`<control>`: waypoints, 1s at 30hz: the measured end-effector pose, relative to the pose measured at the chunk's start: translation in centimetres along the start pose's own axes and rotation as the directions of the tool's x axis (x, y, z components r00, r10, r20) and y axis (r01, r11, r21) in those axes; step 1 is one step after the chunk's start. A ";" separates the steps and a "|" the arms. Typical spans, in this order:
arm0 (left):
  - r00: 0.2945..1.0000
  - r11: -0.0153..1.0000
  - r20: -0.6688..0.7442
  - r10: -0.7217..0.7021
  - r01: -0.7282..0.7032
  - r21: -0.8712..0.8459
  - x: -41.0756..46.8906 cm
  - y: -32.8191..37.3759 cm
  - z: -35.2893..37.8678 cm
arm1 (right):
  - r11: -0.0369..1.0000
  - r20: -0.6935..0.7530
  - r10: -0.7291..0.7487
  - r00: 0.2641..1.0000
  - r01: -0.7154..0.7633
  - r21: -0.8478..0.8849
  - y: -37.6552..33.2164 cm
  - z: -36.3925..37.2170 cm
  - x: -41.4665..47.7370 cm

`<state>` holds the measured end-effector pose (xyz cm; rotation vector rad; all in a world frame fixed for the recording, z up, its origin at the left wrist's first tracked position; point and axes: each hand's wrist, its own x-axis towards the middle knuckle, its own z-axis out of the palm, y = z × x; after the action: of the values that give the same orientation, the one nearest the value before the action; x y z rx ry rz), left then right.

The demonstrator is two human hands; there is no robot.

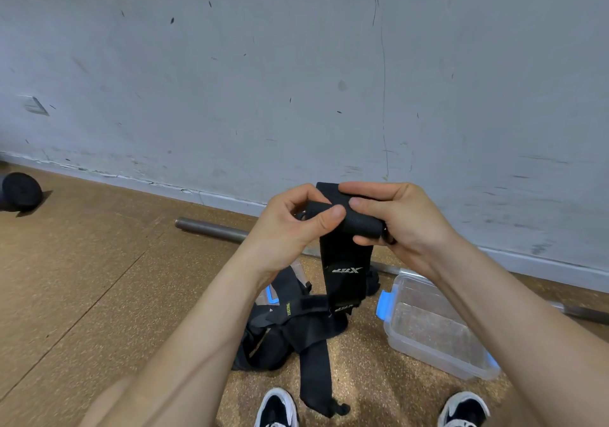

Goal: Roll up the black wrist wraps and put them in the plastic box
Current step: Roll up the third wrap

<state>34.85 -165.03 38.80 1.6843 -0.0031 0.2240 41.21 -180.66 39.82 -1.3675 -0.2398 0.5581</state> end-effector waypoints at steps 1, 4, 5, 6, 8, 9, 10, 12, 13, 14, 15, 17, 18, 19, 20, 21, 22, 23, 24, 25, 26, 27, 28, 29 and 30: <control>1.000 1.000 -0.021 -0.006 0.006 0.005 0.0 0.0 0.2 | 1.000 -0.014 0.001 1.000 -0.001 0.001 0.1 0.0 0.0; 0.995 1.000 -0.102 -0.011 0.010 -0.016 -0.1 -0.1 1.0 | 1.000 -0.056 -0.003 0.998 0.004 0.013 0.2 0.1 0.1; 0.992 0.999 -0.129 -0.014 0.009 -0.035 -0.2 -0.1 1.2 | 1.000 -0.064 -0.001 0.998 0.002 0.017 0.3 0.2 0.1; 0.988 0.999 -0.154 -0.023 0.015 -0.053 -0.1 -0.2 1.3 | 1.000 -0.068 0.007 0.998 -0.006 0.018 0.3 0.2 0.2; 0.981 0.996 -0.188 -0.044 0.028 -0.086 0.0 -0.3 1.4 | 0.999 -0.064 0.030 0.997 -0.029 0.016 0.4 0.2 0.1; 0.979 0.994 -0.196 -0.053 0.033 -0.104 0.1 -0.3 1.4 | 0.999 -0.057 0.036 0.998 -0.035 0.010 0.4 0.2 0.0; 0.978 0.991 -0.200 -0.064 0.040 -0.124 0.2 -0.3 1.3 | 0.999 -0.048 0.037 0.998 -0.037 0.001 0.3 0.2 -0.1; 0.974 0.981 -0.203 -0.095 0.057 -0.185 0.3 -0.3 1.4 | 1.000 -0.034 0.021 0.999 -0.021 -0.015 0.1 0.1 -0.2; 0.972 0.974 -0.205 -0.111 0.065 -0.219 0.3 -0.3 1.5 | 1.000 -0.030 0.005 1.000 -0.006 -0.020 0.0 0.1 -0.2; 0.970 0.968 -0.208 -0.125 0.073 -0.242 0.4 -0.4 1.5 | 1.000 -0.020 -0.012 1.000 0.012 -0.021 0.0 0.0 -0.3; 0.967 0.964 -0.213 -0.137 0.082 -0.252 0.5 -0.4 1.5 | 0.999 0.002 -0.029 1.000 0.029 -0.022 -0.1 0.0 -0.4; 0.960 0.960 -0.229 -0.160 0.098 -0.262 0.6 -0.5 1.3 | 0.996 0.077 -0.072 0.994 0.076 -0.046 0.0 0.0 -0.6; 0.957 0.957 -0.233 -0.172 0.107 -0.269 0.7 -0.6 1.2 | 0.992 0.107 -0.096 0.990 0.104 -0.076 0.1 0.0 -0.7; 0.955 0.955 -0.232 -0.184 0.118 -0.272 0.7 -0.6 1.2 | 0.986 0.118 -0.116 0.986 0.129 -0.107 0.2 0.0 -0.7; 0.954 0.954 -0.231 -0.193 0.128 -0.270 0.7 -0.6 1.2 | 0.980 0.107 -0.133 0.985 0.147 -0.131 0.3 0.0 -0.6; 0.954 0.958 -0.229 -0.196 0.136 -0.253 0.7 -0.6 1.3 | 0.977 0.089 -0.144 0.986 0.156 -0.143 0.4 0.0 -0.5; 0.956 0.963 -0.218 -0.194 0.144 -0.225 0.7 -0.5 1.3 | 0.977 0.068 -0.151 0.986 0.159 -0.142 0.4 0.0 -0.4; 0.962 0.967 -0.191 -0.196 0.157 -0.198 0.7 -0.4 1.2 | 0.980 0.044 -0.149 0.988 0.154 -0.127 0.4 0.1 -0.3; 0.970 0.968 -0.143 -0.196 0.168 -0.188 0.7 -0.3 1.0 | 0.986 0.016 -0.140 0.990 0.141 -0.092 0.3 0.1 -0.1; 0.978 0.965 -0.079 -0.191 0.172 -0.198 0.6 -0.3 0.6 | 0.992 -0.010 -0.122 0.992 0.122 -0.038 0.1 0.0 0.0; 0.985 0.965 -0.014 -0.171 0.164 -0.202 0.5 -0.2 0.2 | 0.995 -0.029 -0.100 0.995 0.100 0.025 -0.1 -0.1 0.1; 0.989 0.973 0.029 -0.142 0.145 -0.181 0.4 -0.2 -0.2 | 0.994 -0.036 -0.077 0.996 0.080 0.077 -0.3 -0.2 0.2; 0.993 0.984 0.044 -0.110 0.115 -0.139 0.3 -0.1 -0.5 | 0.992 -0.030 -0.060 0.998 0.063 0.111 -0.4 -0.3 0.2; 0.996 0.991 0.032 -0.081 0.084 -0.104 0.2 -0.1 -0.7 | 0.990 -0.015 -0.045 0.999 0.046 0.130 -0.4 -0.3 0.1; 0.998 0.994 0.008 -0.062 0.062 -0.091 0.2 -0.2 -0.7 | 0.990 0.002 -0.033 0.999 0.032 0.137 -0.4 -0.3 0.1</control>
<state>34.96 -164.31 38.73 1.5916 0.0345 0.1705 41.51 -180.89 40.14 -1.2276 -0.2233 0.5407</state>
